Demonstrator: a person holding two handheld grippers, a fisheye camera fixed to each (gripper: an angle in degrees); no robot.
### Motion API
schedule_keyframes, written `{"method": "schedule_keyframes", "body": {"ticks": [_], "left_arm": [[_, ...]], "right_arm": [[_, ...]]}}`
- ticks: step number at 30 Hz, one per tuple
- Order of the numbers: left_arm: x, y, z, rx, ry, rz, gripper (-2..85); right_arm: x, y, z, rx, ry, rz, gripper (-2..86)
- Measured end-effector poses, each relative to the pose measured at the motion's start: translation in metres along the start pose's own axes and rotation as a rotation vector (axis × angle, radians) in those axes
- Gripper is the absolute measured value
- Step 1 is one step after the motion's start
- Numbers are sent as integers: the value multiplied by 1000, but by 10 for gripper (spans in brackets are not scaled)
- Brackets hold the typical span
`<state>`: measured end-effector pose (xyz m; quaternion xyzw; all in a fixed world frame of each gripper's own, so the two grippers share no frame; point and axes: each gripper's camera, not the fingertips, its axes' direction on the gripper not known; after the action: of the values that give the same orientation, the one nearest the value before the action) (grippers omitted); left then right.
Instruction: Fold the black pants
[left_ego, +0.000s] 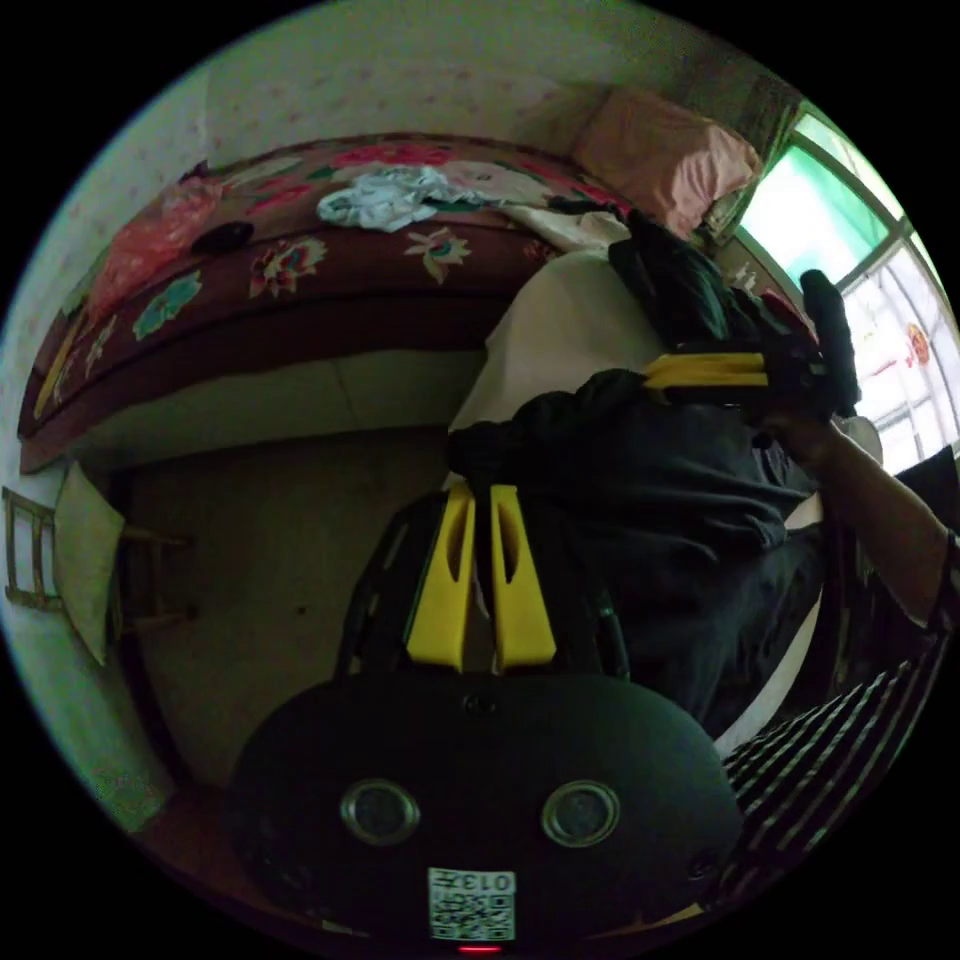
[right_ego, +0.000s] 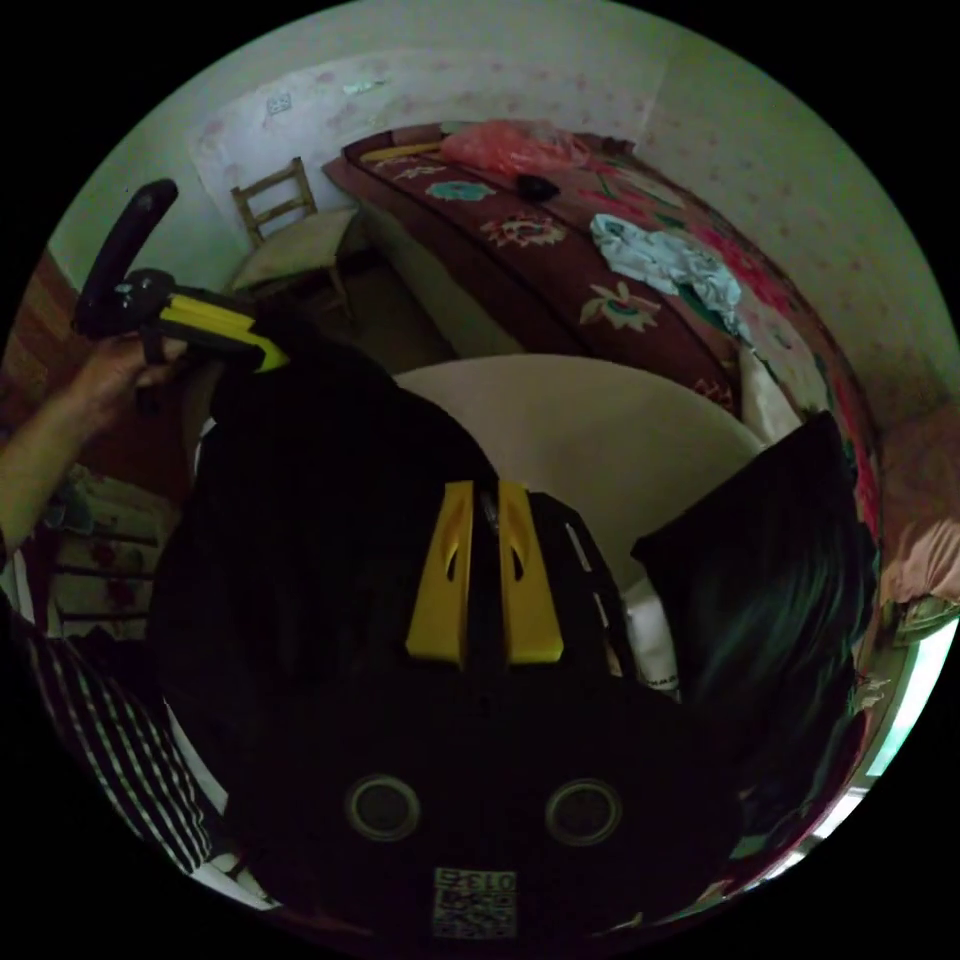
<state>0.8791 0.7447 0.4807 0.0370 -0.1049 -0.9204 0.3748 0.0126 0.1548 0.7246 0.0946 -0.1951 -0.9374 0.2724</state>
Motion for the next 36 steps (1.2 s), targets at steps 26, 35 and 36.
{"method": "schedule_keyframes", "body": {"ticks": [26,35,36], "left_arm": [[509,-11,85,136,-72,844,94],[647,-100,180,-45,-155,793,87],[661,-110,190,-56,-172,797,84]], "right_arm": [[178,709,-125,-120,382,1244,76],[238,753,-91,-97,349,1004,74],[243,757,-88,-92,349,974,73]]}}
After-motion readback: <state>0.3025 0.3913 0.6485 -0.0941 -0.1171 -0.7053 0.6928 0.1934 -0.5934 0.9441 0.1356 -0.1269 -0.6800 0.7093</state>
